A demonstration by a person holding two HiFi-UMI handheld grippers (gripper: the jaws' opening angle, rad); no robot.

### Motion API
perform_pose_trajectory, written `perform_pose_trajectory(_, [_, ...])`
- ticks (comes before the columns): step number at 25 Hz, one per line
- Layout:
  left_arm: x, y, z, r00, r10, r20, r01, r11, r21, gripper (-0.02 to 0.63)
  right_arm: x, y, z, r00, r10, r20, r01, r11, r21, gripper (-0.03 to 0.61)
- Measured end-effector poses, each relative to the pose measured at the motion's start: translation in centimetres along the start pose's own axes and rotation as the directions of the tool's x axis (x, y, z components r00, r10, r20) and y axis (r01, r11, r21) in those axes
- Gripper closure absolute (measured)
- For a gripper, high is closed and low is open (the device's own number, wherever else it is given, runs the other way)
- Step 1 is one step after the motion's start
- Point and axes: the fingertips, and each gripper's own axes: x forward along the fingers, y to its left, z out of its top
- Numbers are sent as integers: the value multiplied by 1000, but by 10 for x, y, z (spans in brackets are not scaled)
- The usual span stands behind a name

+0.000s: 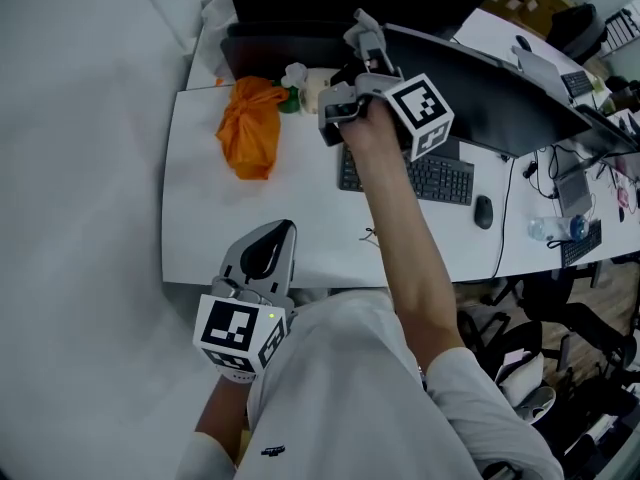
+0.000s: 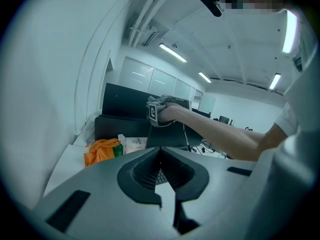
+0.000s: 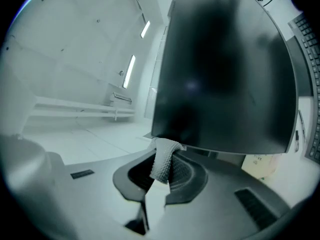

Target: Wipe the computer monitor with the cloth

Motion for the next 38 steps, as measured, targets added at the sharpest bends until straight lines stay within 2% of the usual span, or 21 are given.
perform_pose_trajectory(6, [0, -2, 12, 999, -16, 29, 15, 1000, 13, 594, -2, 36, 17, 997, 69, 38, -70, 997, 24, 551])
perform_pose_trajectory(10, [2, -6, 16, 999, -31, 37, 30, 999, 19, 595, -7, 35, 43, 993, 59, 101, -73, 987, 141, 551])
perform_pose_trajectory(14, [5, -11, 18, 998, -51, 35, 50, 998, 28, 595, -19, 26, 72, 984, 38, 173, -83, 963, 258, 551])
perform_pose_trajectory(18, [11, -18, 19, 997, -76, 31, 75, 996, 41, 594, -32, 22, 101, 974, 25, 227, -95, 948, 303, 551])
perform_pose_trajectory(28, [29, -45, 20, 989, -147, 5, 146, 987, 61, 595, -63, 15, 175, 958, 5, 287, -59, 982, 180, 552])
perform_pose_trajectory(33, [39, -46, 25, 985, -174, 14, 173, 983, 62, 594, -76, 2, 205, 957, 3, 289, -21, 998, 59, 551])
perform_pose_trajectory(38, [48, -48, 30, 980, -198, 21, 196, 978, 64, 594, -104, 23, 223, 960, 49, 274, -25, 996, -89, 551])
